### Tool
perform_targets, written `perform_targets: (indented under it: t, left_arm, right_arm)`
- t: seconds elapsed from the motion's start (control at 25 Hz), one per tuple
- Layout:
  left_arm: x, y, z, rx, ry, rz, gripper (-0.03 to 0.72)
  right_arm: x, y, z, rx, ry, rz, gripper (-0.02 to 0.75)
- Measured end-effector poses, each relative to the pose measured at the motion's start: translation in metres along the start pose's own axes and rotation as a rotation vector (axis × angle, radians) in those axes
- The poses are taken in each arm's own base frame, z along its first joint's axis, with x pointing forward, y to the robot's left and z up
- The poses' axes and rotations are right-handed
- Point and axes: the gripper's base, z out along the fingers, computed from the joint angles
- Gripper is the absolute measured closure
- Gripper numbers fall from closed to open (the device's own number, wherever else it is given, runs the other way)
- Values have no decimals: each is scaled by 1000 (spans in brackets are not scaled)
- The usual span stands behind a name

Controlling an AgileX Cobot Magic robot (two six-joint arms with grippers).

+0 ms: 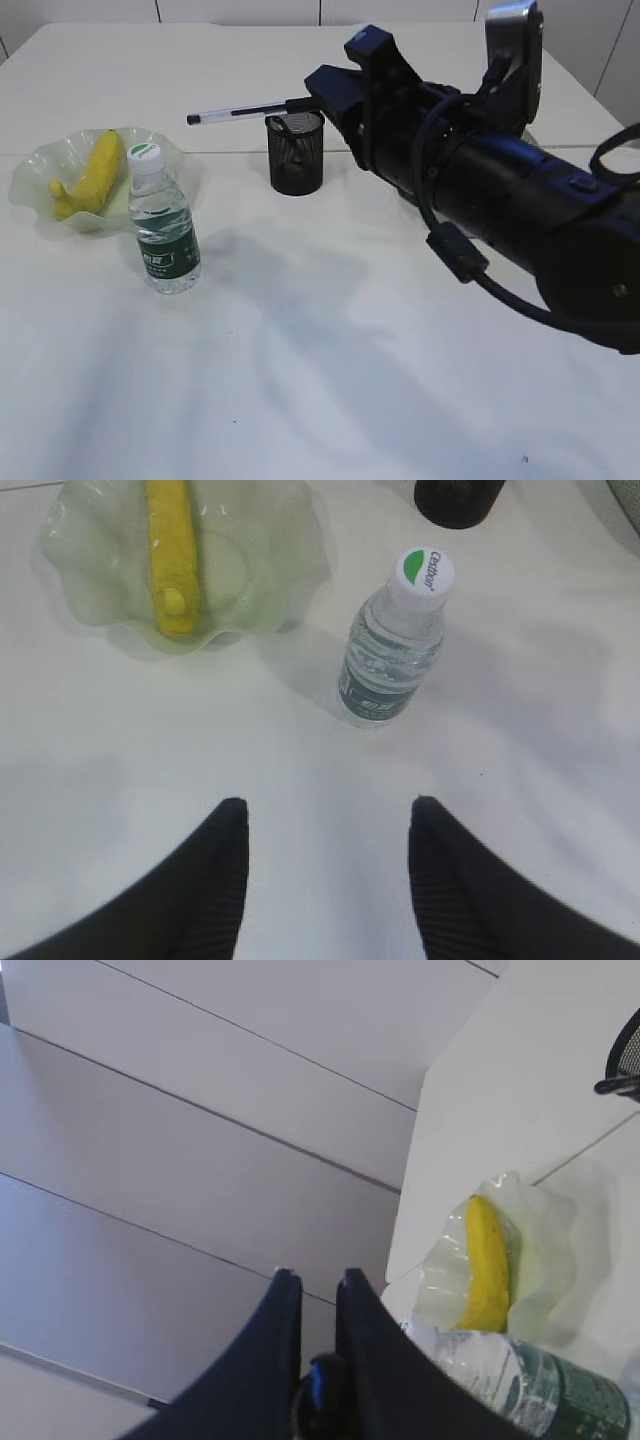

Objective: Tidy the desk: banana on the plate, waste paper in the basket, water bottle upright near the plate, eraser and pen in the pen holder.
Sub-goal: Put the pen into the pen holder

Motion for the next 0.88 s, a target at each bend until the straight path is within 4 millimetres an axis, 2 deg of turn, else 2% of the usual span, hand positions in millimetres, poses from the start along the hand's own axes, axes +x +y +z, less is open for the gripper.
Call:
perform_targets:
  t: [0.24,0.72,0.88]
  left_arm:
    - [0,0,0,-1,0,1,328]
    - [1,0,0,-1,6,1,329]
    - [3,0,0,-1,32,1,329]
  right_arm:
    - [-24,13,-1,75,7,-138,688]
    - [-92,37,17,223,1,-416,688]
    - [-107,38,29,253,10,-484,688]
